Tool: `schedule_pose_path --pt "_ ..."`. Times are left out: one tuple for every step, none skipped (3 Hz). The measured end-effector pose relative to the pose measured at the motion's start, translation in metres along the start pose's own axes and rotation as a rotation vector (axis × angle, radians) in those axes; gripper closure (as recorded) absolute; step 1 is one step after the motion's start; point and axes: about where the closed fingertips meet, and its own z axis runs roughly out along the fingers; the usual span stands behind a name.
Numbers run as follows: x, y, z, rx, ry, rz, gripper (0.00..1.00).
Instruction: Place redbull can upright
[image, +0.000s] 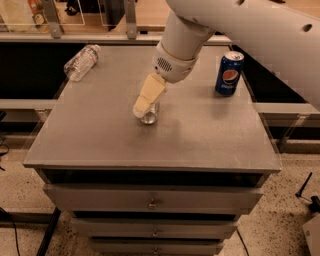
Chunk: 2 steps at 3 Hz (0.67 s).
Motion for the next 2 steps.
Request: schedule_pose_path --pt "-0.009 -0.002 0.002 0.016 -0.026 0.014 0.00" --pt "-0.036 -0.017 0.004 0.094 -0.082 0.083 0.00"
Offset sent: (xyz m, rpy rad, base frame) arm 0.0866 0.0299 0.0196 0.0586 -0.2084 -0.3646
